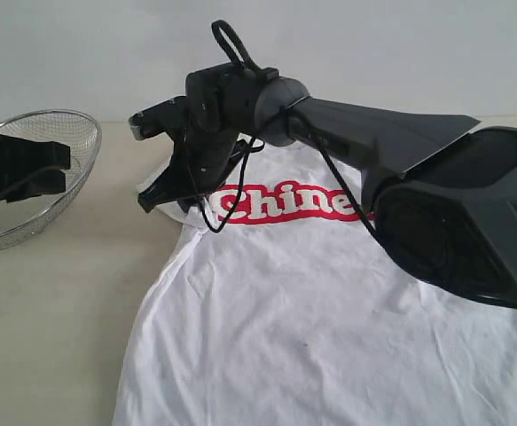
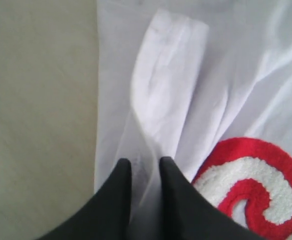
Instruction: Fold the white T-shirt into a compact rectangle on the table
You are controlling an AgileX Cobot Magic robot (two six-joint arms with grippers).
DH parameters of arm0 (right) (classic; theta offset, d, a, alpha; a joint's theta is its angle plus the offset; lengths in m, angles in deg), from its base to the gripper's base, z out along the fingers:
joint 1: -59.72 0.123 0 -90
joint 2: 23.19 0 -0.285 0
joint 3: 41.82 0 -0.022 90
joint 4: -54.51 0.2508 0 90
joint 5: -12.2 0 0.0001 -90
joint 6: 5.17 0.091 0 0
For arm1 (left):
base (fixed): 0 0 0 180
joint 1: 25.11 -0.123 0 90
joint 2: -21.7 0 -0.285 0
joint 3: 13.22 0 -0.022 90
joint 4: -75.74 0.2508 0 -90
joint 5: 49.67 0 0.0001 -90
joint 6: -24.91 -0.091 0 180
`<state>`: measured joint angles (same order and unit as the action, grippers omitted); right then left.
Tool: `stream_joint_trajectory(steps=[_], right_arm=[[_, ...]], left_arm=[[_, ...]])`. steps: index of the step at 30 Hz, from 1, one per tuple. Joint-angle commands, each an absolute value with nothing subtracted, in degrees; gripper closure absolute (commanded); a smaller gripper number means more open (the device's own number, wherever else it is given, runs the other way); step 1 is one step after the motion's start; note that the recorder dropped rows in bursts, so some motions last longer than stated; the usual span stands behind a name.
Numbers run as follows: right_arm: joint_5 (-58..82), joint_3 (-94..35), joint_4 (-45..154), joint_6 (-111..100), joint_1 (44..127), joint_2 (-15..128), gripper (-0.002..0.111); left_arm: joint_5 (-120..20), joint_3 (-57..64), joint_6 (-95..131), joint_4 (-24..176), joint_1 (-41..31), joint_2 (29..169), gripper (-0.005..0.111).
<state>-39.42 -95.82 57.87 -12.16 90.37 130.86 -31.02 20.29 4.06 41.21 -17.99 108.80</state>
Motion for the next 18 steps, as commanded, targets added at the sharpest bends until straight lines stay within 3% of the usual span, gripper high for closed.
stream_joint_trajectory(steps=[1,18], right_arm=[[-39.39,-96.16,55.8,-10.9,90.36,130.42,0.099],[-39.97,-96.16,51.22,-0.65,87.98,127.54,0.099]], left_arm=[[-31.88,20.46,3.56,41.27,-18.14,108.24,0.079],[-32.12,20.46,3.01,41.27,-18.14,108.24,0.079]])
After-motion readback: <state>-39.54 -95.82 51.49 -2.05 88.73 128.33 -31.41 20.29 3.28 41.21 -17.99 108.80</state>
